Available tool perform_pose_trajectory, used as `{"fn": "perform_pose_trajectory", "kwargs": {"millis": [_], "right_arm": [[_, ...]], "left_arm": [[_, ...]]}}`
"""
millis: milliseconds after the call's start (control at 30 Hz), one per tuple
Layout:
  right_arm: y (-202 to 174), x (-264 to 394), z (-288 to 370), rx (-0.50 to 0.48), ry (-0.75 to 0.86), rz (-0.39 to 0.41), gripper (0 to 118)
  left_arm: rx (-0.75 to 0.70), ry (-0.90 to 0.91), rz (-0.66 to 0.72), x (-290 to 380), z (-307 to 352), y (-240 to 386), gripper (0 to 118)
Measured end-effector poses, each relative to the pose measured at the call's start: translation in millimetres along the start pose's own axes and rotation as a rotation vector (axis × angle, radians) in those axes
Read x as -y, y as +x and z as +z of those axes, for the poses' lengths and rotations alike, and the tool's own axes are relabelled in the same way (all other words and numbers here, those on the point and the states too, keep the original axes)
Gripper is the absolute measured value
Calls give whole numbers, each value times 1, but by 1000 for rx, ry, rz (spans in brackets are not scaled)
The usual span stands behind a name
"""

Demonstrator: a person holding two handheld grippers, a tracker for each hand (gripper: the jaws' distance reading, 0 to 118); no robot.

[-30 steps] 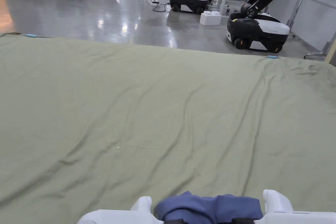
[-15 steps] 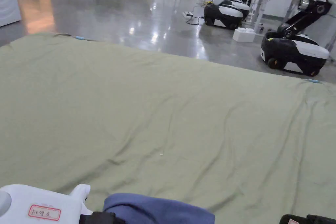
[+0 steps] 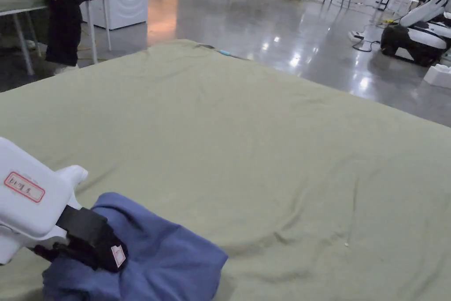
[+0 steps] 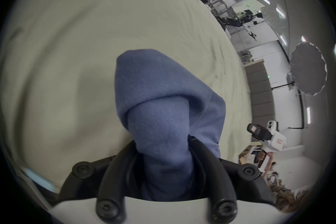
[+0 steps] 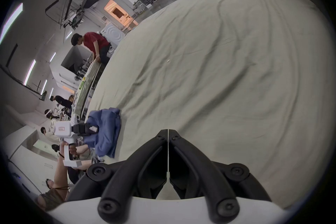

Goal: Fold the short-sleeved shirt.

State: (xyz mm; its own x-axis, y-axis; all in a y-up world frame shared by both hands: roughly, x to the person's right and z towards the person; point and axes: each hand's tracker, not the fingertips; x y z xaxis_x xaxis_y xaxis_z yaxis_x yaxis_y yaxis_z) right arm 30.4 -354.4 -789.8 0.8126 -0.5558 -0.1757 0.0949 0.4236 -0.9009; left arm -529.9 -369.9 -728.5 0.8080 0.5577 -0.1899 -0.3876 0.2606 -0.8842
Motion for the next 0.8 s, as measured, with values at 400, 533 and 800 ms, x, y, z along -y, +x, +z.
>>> {"fn": "perform_pose_trajectory", "kwargs": {"millis": [400, 533, 800], "right_arm": [[-48, 7, -41, 33, -93, 110, 3], [-54, 8, -52, 50, -111, 122, 3], [-51, 14, -73, 64, -155, 107, 3]], "left_arm": [[-255, 38, -13, -73, 53, -94, 29], [-284, 29, 28, -82, 62, -125, 29], [-368, 43, 126, -87, 67, -139, 45]]}}
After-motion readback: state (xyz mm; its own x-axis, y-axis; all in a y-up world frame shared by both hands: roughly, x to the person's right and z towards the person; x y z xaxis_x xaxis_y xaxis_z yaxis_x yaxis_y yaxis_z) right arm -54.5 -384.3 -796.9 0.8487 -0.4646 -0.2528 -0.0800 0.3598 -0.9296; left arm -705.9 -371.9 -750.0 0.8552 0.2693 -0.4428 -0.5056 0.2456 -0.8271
